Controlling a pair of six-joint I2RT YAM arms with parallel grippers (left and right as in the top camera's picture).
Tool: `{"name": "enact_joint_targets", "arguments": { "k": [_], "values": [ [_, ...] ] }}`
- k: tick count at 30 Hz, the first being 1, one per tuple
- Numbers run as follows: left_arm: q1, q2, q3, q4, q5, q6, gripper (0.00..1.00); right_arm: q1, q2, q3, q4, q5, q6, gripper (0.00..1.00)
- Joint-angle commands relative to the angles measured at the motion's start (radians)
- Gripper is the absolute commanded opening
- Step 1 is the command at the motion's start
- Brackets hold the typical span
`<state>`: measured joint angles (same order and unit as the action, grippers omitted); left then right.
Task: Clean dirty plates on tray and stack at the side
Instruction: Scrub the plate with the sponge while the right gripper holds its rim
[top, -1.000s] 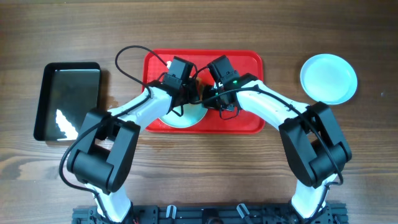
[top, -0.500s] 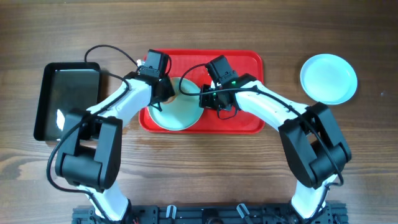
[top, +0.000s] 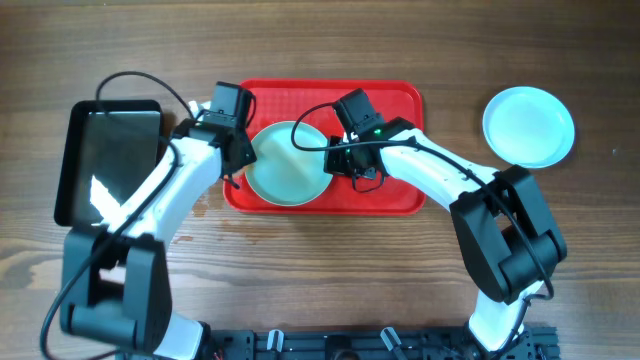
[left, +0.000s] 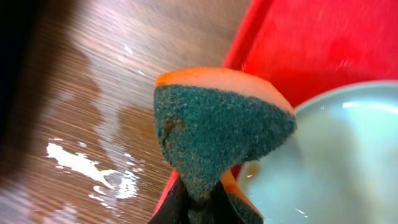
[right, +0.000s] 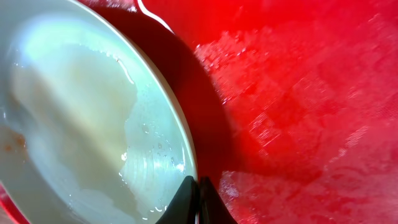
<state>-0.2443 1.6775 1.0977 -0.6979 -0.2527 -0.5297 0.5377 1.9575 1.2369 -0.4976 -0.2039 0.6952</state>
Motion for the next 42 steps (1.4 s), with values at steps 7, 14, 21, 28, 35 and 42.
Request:
{"name": "enact_joint_targets", "arguments": {
  "k": [7, 14, 21, 28, 35, 42],
  "values": [
    [-0.011, -0.065, -0.016, 0.108, 0.487, -0.003, 0.04, -0.007, -0.010, -0.005, -0.008, 0.076, 0.066, 0.04],
    [-0.135, 0.089, -0.019, 0.191, 0.501, -0.011, 0.04, -0.007, -0.010, -0.005, -0.010, 0.085, 0.074, 0.04],
    [-0.146, 0.180, -0.019, 0.151, 0.351, -0.009, 0.04, -0.007, -0.010, -0.005, -0.018, 0.100, 0.072, 0.04],
    [-0.100, 0.180, -0.018, 0.018, -0.082, -0.002, 0.04, -0.007, -0.010, -0.005, -0.020, 0.103, 0.072, 0.04],
    [-0.071, 0.155, 0.021, -0.019, -0.202, 0.002, 0.04, -0.007, -0.010, -0.005, -0.020, 0.103, 0.072, 0.04],
    [-0.074, 0.027, 0.103, -0.022, -0.201, 0.001, 0.04, -0.007, -0.010, -0.005, -0.021, 0.114, 0.072, 0.04]
  ]
}}
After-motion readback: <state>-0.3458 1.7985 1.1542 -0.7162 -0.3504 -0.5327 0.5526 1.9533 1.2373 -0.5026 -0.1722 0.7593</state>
